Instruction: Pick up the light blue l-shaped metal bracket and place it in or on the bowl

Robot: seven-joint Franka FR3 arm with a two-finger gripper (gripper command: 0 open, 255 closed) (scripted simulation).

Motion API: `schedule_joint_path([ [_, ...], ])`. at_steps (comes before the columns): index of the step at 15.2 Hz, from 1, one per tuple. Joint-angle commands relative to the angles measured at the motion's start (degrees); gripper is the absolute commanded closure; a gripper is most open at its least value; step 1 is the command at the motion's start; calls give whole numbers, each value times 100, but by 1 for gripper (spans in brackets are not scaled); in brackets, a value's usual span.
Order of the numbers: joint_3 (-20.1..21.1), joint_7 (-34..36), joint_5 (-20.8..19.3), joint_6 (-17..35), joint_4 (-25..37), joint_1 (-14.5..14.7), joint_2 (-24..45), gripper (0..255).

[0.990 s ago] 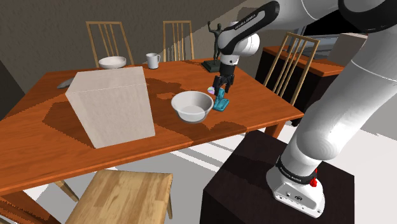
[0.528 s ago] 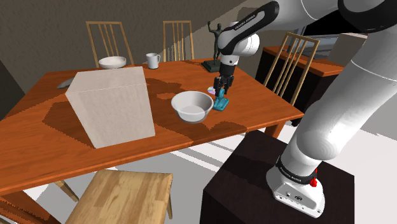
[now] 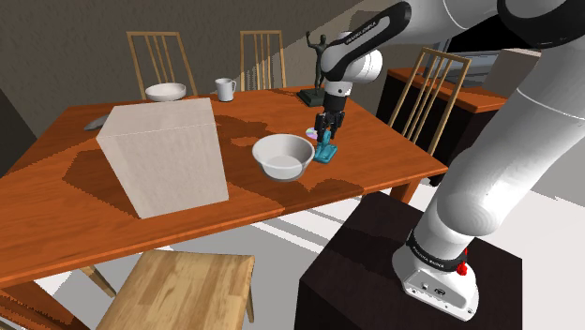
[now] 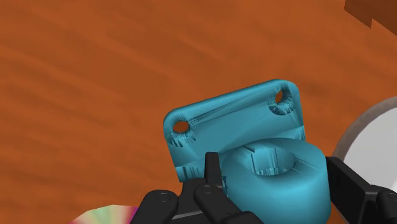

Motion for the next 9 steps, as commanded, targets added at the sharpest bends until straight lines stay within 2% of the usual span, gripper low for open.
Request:
schedule_joint_path([
  [1, 3, 6, -4, -9, -11, 2, -5, 255],
  [9, 48, 217, -181, -628, 314, -25, -338, 255],
])
